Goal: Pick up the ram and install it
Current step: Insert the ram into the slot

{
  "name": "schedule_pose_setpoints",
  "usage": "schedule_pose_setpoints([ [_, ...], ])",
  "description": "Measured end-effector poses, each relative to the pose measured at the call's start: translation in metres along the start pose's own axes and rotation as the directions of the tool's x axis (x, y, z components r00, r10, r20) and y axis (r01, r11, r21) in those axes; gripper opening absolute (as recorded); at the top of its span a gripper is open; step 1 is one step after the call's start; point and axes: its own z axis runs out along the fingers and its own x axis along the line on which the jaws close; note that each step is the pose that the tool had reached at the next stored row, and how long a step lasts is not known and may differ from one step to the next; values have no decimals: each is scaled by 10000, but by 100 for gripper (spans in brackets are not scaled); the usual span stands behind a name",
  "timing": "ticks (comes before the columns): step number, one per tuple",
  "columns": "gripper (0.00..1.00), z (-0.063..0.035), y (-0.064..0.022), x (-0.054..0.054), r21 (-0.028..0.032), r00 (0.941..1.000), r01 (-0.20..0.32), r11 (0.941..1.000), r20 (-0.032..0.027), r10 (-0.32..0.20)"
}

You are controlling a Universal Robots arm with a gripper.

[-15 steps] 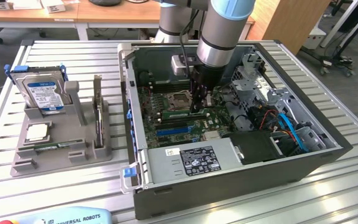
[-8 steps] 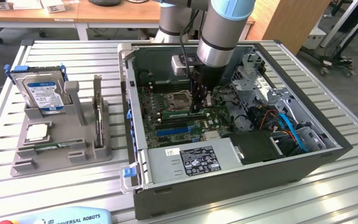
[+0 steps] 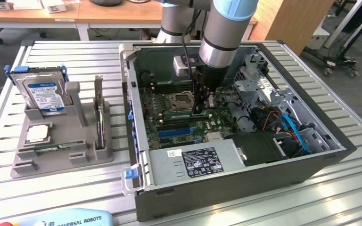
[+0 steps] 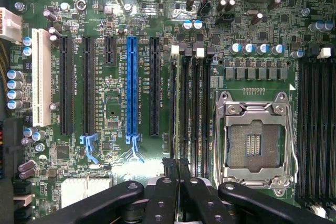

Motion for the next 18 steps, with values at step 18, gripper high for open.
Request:
schedule_pose_setpoints([
  [18, 11, -12, 0, 0, -1, 10000, 61, 10000, -2, -61],
])
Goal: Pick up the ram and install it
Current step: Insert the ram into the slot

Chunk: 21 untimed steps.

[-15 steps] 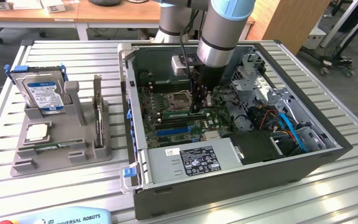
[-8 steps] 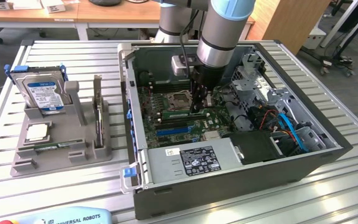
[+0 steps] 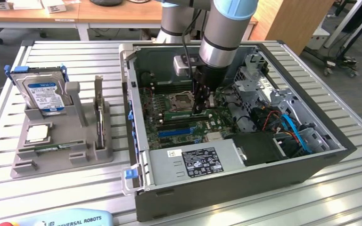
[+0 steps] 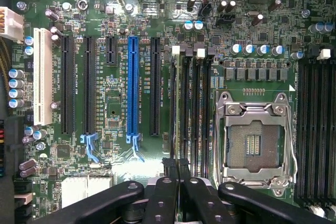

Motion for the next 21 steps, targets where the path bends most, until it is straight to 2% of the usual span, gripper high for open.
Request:
schedule_pose_setpoints([
  [21, 11, 25, -1, 0, -1, 10000, 61, 10000, -1, -61],
])
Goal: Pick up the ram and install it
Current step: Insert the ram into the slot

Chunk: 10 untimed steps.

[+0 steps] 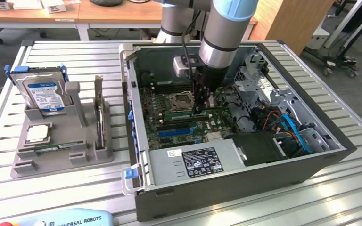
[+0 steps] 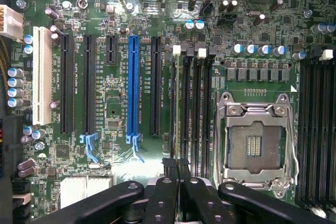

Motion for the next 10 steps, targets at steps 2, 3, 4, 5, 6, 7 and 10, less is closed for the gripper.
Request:
schedule_pose_setpoints([
  [2, 11, 10, 0, 0, 0, 10000, 0, 10000, -1, 0],
  [3, 11, 15, -1, 1, 0, 10000, 0, 10000, -1, 0],
  [4, 11, 19, -1, 1, 0, 10000, 0, 10000, -1, 0],
  [5, 11, 23, -1, 1, 0, 10000, 0, 10000, -2, 0],
  [6, 11, 26, -1, 1, 0, 10000, 0, 10000, -2, 0],
  [7, 11, 28, -1, 1, 0, 10000, 0, 10000, -3, 0],
  [10, 11, 29, -1, 1, 0, 10000, 0, 10000, -2, 0],
])
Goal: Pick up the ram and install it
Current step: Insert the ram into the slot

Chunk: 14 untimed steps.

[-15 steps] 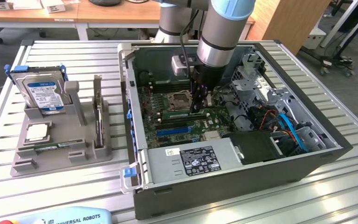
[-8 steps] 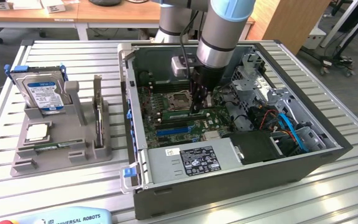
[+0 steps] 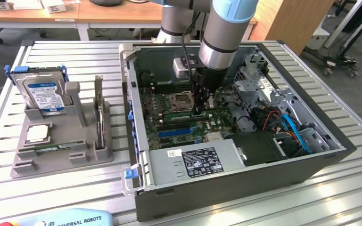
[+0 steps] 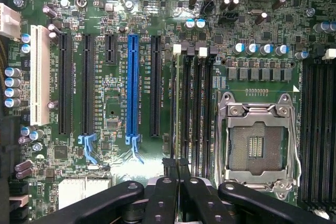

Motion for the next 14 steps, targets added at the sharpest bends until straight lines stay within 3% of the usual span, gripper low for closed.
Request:
schedule_pose_setpoints([
  [5, 13, 1, 0, 0, 1, 10000, 0, 10000, 1, 0],
  [8, 25, 0, 0, 0, 1, 10000, 0, 10000, 1, 0],
  [14, 25, 0, 0, 0, 1, 10000, 0, 10000, 1, 0],
])
